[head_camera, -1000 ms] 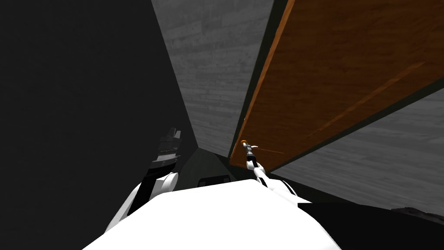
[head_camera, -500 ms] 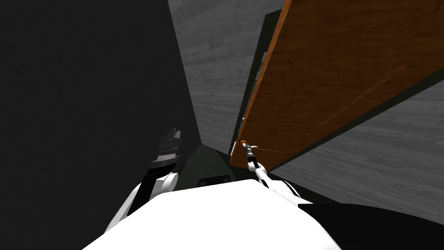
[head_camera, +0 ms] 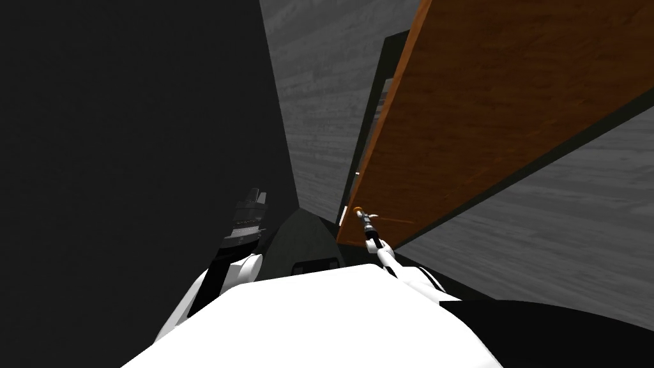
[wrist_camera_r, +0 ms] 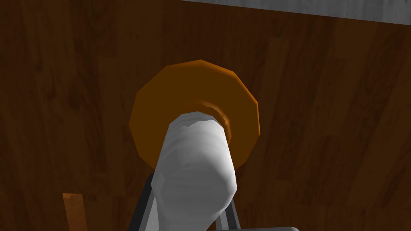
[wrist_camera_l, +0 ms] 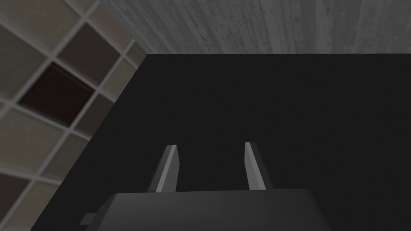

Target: Pull the door open

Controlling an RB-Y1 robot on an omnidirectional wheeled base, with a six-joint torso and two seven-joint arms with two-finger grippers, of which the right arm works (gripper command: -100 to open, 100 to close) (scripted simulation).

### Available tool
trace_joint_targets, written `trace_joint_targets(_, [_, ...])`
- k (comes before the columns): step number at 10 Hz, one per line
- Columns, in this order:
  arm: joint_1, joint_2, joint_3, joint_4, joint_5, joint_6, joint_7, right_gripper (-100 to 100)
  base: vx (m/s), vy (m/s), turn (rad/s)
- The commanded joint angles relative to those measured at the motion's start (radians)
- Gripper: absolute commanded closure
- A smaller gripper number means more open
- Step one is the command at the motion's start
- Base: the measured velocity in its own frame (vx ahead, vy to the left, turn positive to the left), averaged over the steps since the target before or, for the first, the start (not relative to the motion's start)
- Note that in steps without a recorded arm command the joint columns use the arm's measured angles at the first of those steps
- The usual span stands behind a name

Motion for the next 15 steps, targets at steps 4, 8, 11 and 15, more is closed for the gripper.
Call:
trace_joint_targets(4, [0.015,-0.027,0.050,0.002,0.031,-0.042,-0.058,100,-0.239,-0.034,0.093])
trace_joint_targets(8, [0.024,-0.038,0.073,0.000,0.045,-0.057,-0.085,100,-0.201,-0.079,0.074])
trace_joint_targets(11, [0.008,-0.031,0.080,0.016,0.058,-0.061,-0.089,100,-0.207,-0.079,0.115])
trace_joint_targets(15, [-0.023,-0.022,0.087,0.045,0.076,-0.070,-0.090,100,-0.203,-0.082,0.143])
